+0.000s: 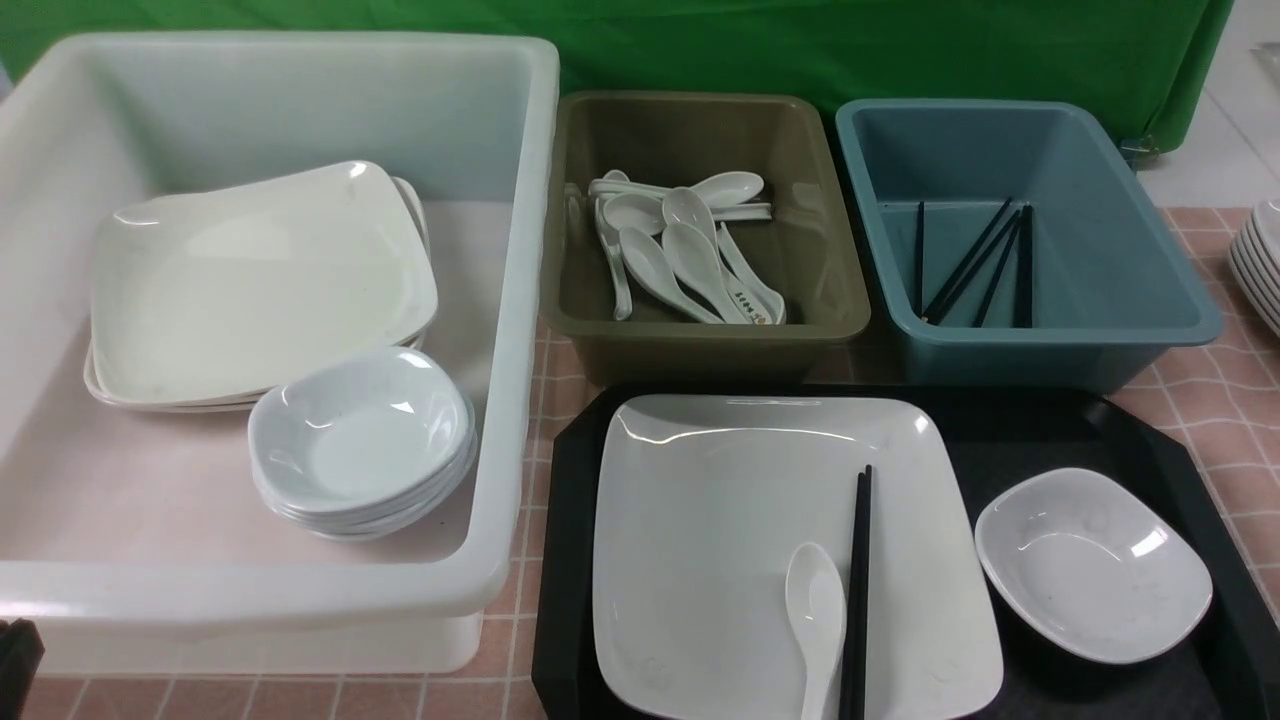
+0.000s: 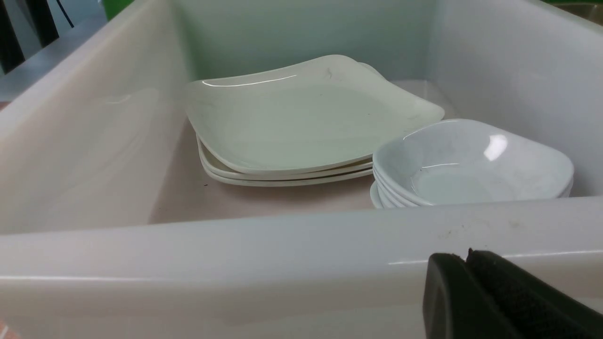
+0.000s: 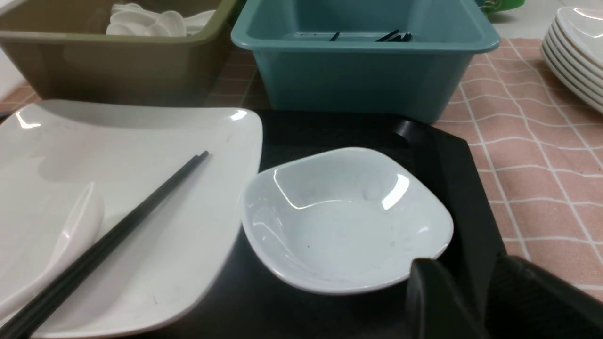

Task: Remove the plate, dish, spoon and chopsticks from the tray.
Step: Use the right arm to grab a pair of chopsticks from the plate, then use the right arm to put the chopsticks into the small storage box on the right

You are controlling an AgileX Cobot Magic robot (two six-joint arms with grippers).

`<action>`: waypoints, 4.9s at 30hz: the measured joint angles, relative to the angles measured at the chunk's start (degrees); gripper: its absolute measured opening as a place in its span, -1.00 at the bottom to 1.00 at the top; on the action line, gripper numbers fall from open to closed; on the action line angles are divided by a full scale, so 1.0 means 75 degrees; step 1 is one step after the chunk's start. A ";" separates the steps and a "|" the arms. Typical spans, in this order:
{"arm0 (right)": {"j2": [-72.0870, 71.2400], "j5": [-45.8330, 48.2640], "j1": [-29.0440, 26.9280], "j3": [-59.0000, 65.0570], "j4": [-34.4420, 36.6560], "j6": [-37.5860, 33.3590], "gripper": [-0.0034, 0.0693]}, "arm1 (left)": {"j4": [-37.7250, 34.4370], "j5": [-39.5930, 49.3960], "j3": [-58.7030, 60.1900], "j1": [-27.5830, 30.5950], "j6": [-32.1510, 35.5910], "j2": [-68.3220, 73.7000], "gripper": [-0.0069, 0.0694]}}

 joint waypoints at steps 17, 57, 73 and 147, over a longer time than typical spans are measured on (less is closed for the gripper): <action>0.0000 -0.0494 0.0000 0.0076 0.2005 0.4232 -0.24 | 0.0000 0.0000 0.0000 0.0000 0.0000 0.0000 -0.76; 0.9425 0.5054 0.2951 -0.5717 0.2070 0.1009 -0.52 | 0.0000 0.0000 0.0000 0.0000 0.0000 0.0000 -0.76; 1.2363 0.4152 0.4809 -0.7542 0.0032 0.4280 0.44 | 0.0000 0.0000 0.0000 0.0000 0.0000 0.0000 -0.76; 1.2275 0.0053 0.1504 -0.9500 -0.1290 0.4051 -0.41 | 0.0000 0.0000 0.0000 0.0000 0.0000 0.0000 -0.76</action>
